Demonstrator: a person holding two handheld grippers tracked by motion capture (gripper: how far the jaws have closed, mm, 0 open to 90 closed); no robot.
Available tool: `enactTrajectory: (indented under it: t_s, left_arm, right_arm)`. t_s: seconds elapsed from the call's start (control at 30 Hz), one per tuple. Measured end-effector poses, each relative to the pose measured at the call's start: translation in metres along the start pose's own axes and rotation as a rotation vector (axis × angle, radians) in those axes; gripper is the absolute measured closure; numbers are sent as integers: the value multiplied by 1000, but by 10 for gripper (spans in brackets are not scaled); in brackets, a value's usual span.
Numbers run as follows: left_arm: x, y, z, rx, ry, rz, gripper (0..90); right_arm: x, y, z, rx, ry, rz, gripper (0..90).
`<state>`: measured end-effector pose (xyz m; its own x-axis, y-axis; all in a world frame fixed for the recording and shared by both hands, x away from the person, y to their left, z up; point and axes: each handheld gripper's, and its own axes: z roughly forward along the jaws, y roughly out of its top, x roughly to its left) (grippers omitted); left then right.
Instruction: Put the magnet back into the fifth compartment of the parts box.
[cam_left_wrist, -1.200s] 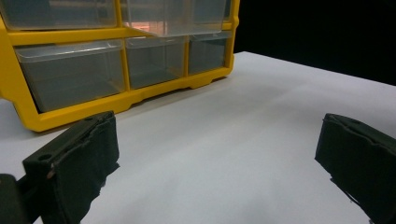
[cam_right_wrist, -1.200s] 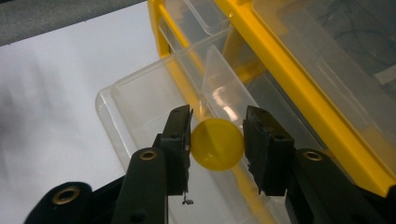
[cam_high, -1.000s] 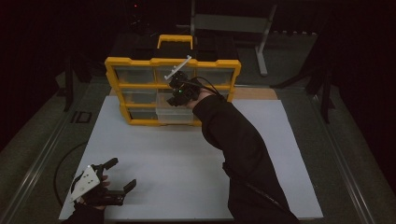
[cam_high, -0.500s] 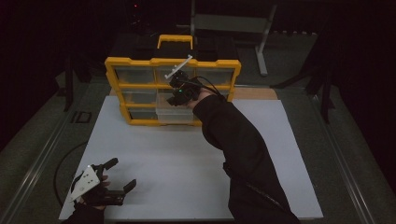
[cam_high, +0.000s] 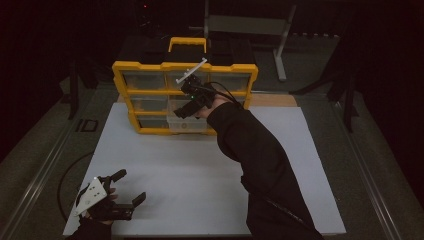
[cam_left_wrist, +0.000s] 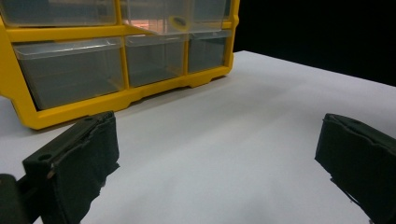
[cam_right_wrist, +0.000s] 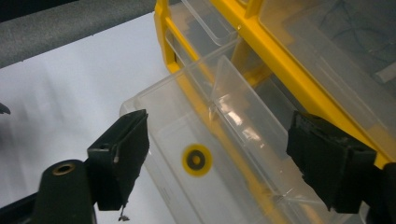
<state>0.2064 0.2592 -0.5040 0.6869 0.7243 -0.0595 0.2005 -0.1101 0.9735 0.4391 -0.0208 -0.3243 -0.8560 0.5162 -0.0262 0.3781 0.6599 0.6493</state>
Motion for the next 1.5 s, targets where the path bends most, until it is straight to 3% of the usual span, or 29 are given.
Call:
enactTrajectory:
  t_s: [0.17, 0.43, 0.9, 1.5]
  left_arm:
    - [0, 0, 0, 1, 1, 0, 2]
    - [0, 0, 0, 2, -1, -1, 2]
    - [0, 0, 0, -1, 2, -3, 2]
    - [0, 0, 1, 3, 2, -1, 2]
  right_arm:
    - [0, -3, 0, 1, 13, 25, 124]
    - [-2, -10, -5, -30, -22, 54, 74]
    - [-7, -20, -9, -42, -18, 70, 74]
    - [-14, -37, -22, -82, -53, 78, 75]
